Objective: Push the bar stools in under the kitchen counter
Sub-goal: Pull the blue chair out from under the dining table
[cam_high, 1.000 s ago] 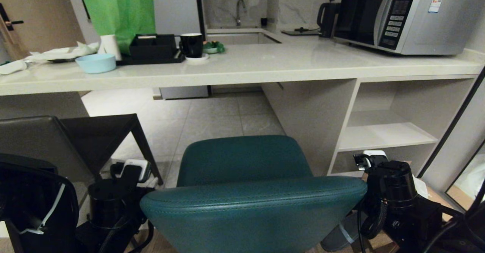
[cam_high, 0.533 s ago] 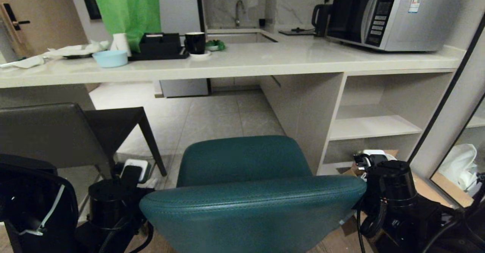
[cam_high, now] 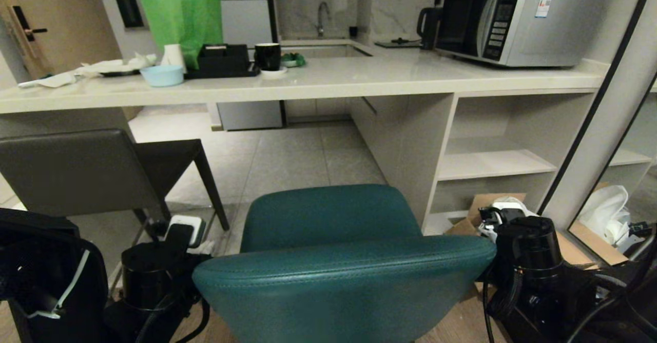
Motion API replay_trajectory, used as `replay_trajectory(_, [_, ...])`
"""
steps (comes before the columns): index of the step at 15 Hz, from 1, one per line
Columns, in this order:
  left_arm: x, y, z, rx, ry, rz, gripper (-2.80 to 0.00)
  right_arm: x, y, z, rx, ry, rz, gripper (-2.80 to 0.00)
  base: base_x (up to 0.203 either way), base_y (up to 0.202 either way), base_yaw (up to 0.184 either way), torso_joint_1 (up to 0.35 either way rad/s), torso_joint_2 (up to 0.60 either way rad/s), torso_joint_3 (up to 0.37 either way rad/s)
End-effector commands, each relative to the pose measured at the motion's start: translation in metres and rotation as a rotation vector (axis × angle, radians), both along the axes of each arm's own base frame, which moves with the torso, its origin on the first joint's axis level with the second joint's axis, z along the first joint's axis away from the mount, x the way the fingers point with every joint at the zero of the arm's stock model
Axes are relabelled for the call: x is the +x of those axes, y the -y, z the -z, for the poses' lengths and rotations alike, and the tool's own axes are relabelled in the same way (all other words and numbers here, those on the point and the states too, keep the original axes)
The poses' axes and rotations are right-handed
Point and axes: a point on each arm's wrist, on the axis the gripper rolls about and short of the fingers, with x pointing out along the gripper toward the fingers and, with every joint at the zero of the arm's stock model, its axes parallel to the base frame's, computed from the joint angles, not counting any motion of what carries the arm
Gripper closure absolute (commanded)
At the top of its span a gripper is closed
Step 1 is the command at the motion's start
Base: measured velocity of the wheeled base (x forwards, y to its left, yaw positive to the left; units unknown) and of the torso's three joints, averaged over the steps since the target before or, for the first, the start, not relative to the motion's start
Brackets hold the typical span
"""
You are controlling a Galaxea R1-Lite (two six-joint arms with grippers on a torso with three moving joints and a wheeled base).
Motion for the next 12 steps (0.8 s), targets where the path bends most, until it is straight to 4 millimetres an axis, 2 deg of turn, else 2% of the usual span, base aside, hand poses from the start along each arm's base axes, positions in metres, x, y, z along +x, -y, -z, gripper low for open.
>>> replay_trajectory(1, [0.001,0.0,0.003,0.003,-0.005,-0.006,0.0,-0.015,-0.022,0.001,0.0,0.001,-0.1,0.0,0.0,0.0,0.0,0.0,0.0,0.0])
replay_trajectory(3, [0.007,-0.009,0.002,0.001,-0.002,-0.048,0.0,-0.012,-0.018,0.001,-0.003,-0.002,-0.081,0.0,0.0,0.0,0.0,0.0,0.0,0.0])
replay_trajectory(8, [0.021,-0.042,-0.002,-0.012,0.019,-0.181,0.0,0.006,0.009,0.0,0.003,0.004,0.039,0.0,0.0,0.0,0.0,0.0,0.0,0.0])
replay_trajectory(12, [0.021,-0.045,-0.004,-0.016,0.025,-0.193,0.0,0.007,0.011,0.0,0.003,0.004,0.045,0.0,0.0,0.0,0.0,0.0,0.0,0.0])
